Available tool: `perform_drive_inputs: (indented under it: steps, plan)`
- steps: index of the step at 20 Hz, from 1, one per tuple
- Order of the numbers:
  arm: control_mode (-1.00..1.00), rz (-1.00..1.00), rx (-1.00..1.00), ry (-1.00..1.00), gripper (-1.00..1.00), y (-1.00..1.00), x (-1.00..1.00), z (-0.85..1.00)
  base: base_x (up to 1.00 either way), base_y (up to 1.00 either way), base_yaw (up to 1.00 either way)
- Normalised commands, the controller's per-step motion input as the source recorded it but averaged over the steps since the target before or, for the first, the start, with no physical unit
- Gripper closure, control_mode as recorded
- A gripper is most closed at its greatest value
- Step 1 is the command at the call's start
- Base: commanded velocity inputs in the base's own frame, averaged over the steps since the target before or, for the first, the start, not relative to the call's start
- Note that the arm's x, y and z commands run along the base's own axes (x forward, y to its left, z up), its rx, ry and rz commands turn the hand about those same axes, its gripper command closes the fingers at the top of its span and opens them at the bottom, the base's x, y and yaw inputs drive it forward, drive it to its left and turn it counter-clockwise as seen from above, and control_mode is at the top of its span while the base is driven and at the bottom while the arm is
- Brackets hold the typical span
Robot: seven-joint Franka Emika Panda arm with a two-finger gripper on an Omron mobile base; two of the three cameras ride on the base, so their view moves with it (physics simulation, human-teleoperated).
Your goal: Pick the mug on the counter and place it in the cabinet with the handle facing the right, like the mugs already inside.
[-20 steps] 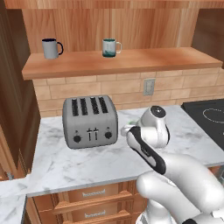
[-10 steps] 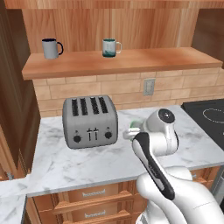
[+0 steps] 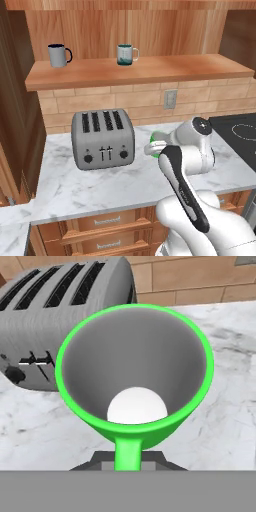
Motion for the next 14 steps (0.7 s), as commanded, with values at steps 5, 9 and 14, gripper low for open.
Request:
perform_drive_inputs:
  steps: [5, 9, 14]
  plan:
    - [-1.0, 0.1, 0.0, -0.02, 1.0, 0.0, -0.25, 0.52, 0.0, 0.0, 0.0]
    - [-1.0, 0.13, 0.0, -0.06, 1.0, 0.0, -0.26, 0.57, 0.0, 0.0, 0.0]
    - [-1.0, 0.16, 0.0, -0.06, 1.0, 0.0, -0.23, 0.55, 0.0, 0.0, 0.0]
